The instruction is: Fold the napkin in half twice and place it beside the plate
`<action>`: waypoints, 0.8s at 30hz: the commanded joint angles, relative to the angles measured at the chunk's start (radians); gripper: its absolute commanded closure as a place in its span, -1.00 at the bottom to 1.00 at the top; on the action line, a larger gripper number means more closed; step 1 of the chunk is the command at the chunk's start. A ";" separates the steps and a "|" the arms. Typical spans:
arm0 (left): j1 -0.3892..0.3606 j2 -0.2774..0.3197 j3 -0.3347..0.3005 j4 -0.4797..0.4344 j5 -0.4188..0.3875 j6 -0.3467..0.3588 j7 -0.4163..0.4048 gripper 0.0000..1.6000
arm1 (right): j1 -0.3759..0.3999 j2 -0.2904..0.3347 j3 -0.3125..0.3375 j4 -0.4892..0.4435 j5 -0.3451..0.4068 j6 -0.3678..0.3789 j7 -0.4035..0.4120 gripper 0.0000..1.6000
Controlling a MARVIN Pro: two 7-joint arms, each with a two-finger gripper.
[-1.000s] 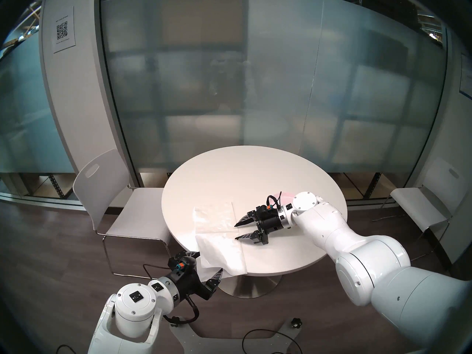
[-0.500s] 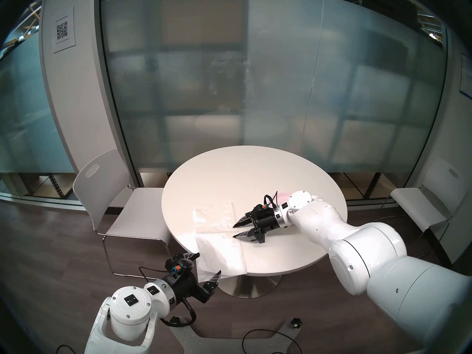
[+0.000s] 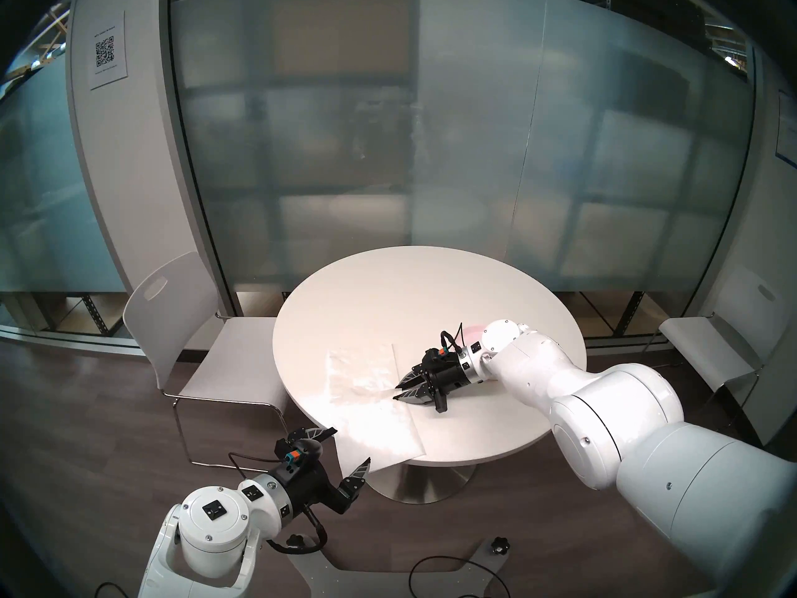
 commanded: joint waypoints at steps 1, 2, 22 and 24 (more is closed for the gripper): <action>0.001 -0.002 -0.003 -0.024 -0.007 -0.013 -0.001 -1.00 | 0.022 -0.011 -0.002 0.015 -0.004 -0.038 -0.010 0.28; 0.002 -0.002 -0.004 -0.024 -0.007 -0.014 -0.002 -1.00 | 0.023 -0.011 -0.002 0.017 -0.005 -0.042 -0.012 0.33; 0.017 -0.012 -0.026 0.011 0.008 -0.067 0.048 -1.00 | 0.042 0.011 0.065 0.048 0.038 -0.110 0.033 1.00; 0.014 -0.010 -0.033 0.016 0.007 -0.073 0.052 -1.00 | 0.045 0.016 0.073 0.049 0.042 -0.115 0.040 1.00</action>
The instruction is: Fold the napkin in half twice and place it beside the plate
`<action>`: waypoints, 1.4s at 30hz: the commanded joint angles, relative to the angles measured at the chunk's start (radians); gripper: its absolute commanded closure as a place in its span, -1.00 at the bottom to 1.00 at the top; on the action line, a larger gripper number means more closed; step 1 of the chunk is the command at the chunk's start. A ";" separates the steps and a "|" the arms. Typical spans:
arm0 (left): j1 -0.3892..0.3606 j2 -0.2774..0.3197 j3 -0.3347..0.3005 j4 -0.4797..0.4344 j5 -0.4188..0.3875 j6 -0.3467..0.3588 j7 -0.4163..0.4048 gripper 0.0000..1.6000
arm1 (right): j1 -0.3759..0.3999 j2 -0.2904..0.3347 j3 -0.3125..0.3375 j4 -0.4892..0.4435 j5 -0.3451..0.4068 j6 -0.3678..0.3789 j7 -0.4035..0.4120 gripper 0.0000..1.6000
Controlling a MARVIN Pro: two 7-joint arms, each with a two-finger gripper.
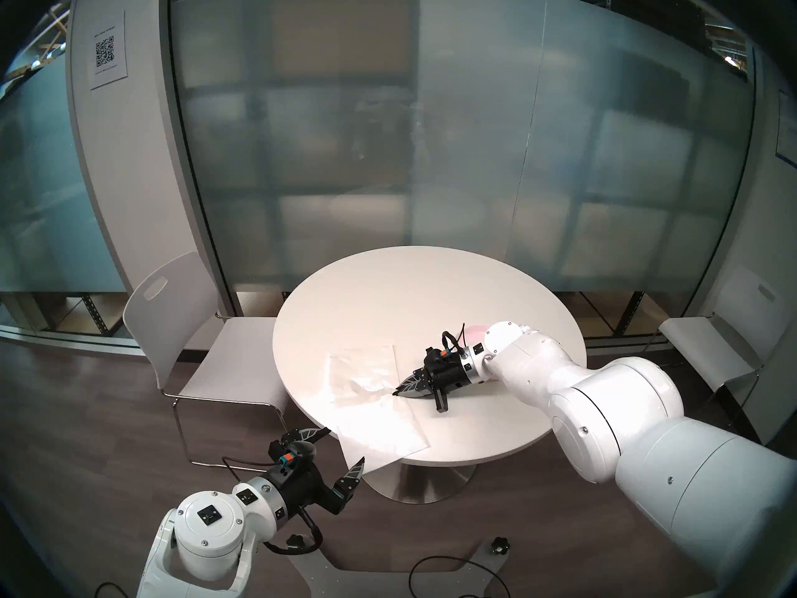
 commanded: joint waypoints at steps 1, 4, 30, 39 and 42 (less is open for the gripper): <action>-0.002 -0.001 -0.012 0.003 0.011 -0.034 0.025 -1.00 | 0.027 0.018 0.035 -0.008 0.037 -0.026 0.067 1.00; -0.003 0.002 -0.016 0.015 0.016 -0.048 0.030 -1.00 | 0.029 0.026 0.048 -0.005 0.047 -0.034 0.079 1.00; -0.007 -0.002 -0.010 0.070 0.035 -0.067 0.043 -1.00 | 0.061 0.053 0.215 0.018 0.228 0.024 0.087 1.00; -0.020 -0.005 0.007 0.081 0.035 -0.065 0.049 -1.00 | 0.066 0.072 0.276 0.018 0.284 0.082 0.144 1.00; -0.025 -0.005 0.011 0.085 0.036 -0.065 0.051 -1.00 | 0.072 0.080 0.298 0.018 0.301 0.100 0.161 1.00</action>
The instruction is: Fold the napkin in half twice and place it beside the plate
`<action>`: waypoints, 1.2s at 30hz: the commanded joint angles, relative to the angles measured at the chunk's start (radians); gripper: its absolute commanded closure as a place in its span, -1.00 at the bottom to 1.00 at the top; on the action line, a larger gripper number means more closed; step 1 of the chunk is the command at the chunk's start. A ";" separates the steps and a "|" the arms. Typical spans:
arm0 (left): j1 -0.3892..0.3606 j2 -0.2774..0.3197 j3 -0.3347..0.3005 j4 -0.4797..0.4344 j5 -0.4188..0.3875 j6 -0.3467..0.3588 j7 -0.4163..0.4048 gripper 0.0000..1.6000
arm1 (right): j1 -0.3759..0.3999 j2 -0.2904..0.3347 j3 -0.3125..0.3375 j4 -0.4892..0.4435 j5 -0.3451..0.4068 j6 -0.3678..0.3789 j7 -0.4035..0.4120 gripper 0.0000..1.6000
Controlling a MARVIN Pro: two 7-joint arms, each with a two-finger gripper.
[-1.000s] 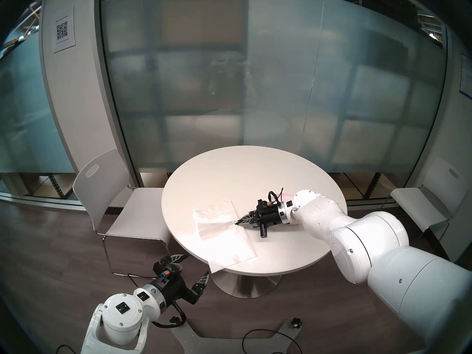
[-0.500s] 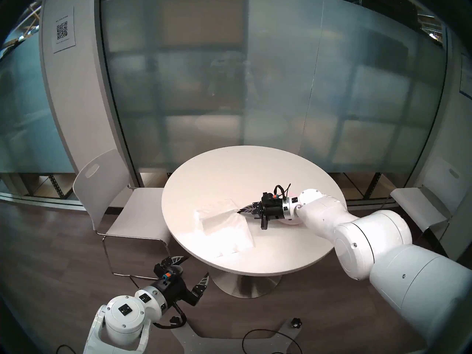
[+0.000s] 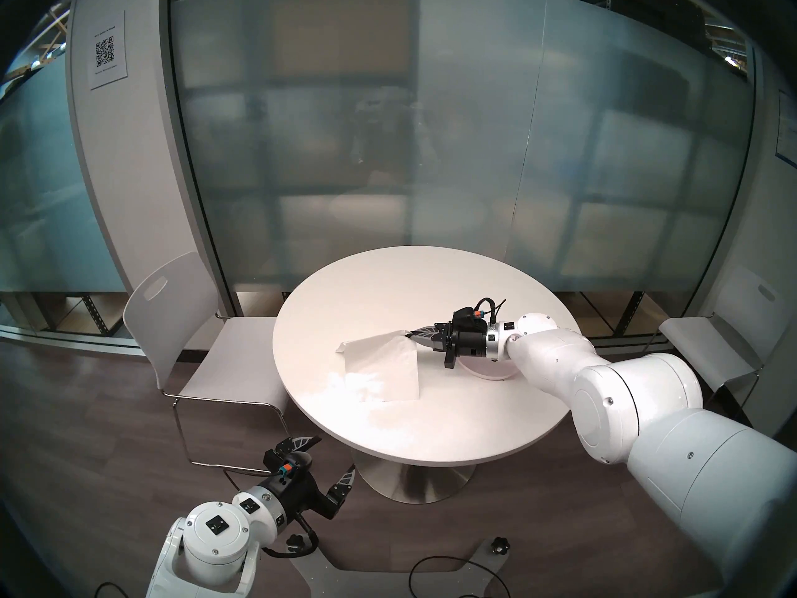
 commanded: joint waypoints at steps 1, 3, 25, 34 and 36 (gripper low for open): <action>-0.010 -0.001 0.007 -0.005 -0.001 -0.005 -0.001 -1.00 | 0.038 0.017 0.053 -0.007 0.064 0.045 0.119 1.00; -0.013 -0.002 0.009 -0.003 -0.001 -0.005 0.001 -1.00 | 0.038 0.022 0.070 -0.007 0.077 0.068 0.124 1.00; -0.020 0.001 0.019 0.005 -0.003 -0.006 0.014 -1.00 | 0.032 0.064 0.145 -0.007 0.117 0.246 0.183 1.00; -0.015 0.002 0.020 0.005 -0.003 -0.006 0.017 -1.00 | 0.038 0.047 0.147 -0.015 0.113 0.274 0.183 1.00; -0.013 0.002 0.021 0.005 -0.003 -0.007 0.017 -1.00 | 0.042 0.046 0.151 -0.020 0.115 0.275 0.183 1.00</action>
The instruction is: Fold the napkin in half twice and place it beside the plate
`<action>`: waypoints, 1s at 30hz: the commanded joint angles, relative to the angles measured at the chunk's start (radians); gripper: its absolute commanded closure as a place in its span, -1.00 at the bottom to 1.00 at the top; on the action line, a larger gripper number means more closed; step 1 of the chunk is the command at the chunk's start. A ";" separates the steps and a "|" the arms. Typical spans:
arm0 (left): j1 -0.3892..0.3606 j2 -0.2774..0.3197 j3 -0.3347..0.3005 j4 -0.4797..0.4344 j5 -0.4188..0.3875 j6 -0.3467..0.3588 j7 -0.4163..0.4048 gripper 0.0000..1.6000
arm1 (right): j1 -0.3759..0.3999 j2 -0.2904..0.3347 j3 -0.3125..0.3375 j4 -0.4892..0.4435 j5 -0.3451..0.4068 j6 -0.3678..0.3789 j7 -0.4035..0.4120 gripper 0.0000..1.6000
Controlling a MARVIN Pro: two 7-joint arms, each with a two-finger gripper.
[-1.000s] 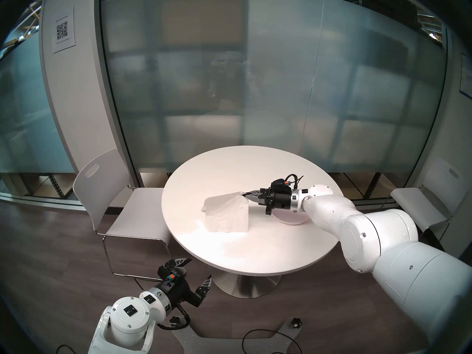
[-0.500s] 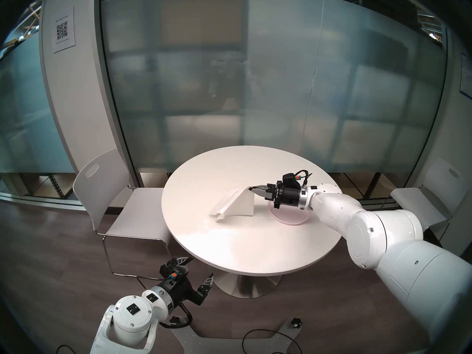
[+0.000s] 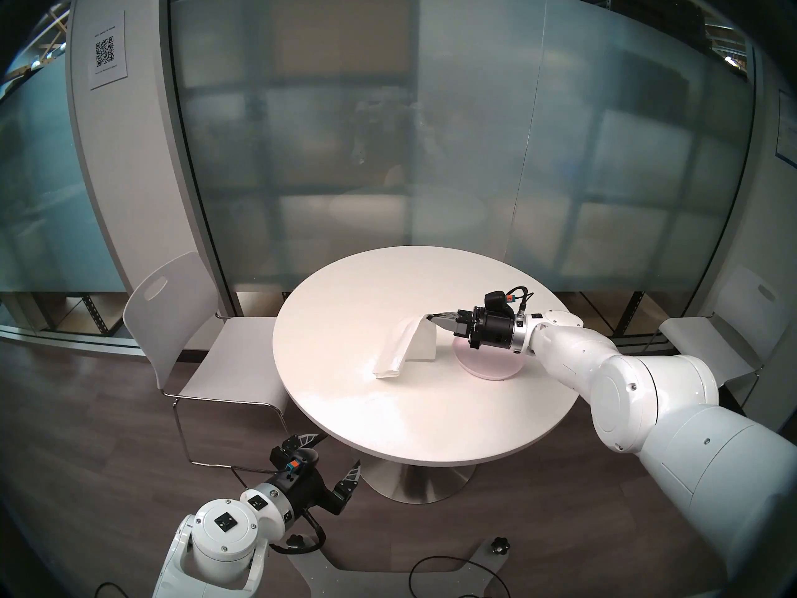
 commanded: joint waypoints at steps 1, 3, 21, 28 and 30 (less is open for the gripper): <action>0.008 0.003 -0.001 -0.016 -0.002 -0.007 -0.003 -1.00 | 0.034 -0.015 0.006 -0.024 0.013 0.010 0.000 1.00; 0.011 0.002 -0.002 -0.018 -0.003 -0.008 -0.002 -1.00 | 0.043 -0.018 0.011 -0.031 0.017 0.006 0.000 1.00; -0.030 -0.014 -0.087 -0.052 -0.039 -0.012 0.051 -1.00 | 0.071 -0.057 0.057 -0.072 0.044 0.004 0.000 1.00; -0.040 -0.017 -0.106 -0.050 -0.048 -0.012 0.061 -1.00 | 0.037 -0.048 0.051 -0.054 0.033 0.018 0.000 1.00; -0.041 -0.018 -0.108 -0.047 -0.050 -0.012 0.062 -1.00 | 0.022 -0.048 0.047 -0.045 0.029 0.027 0.000 1.00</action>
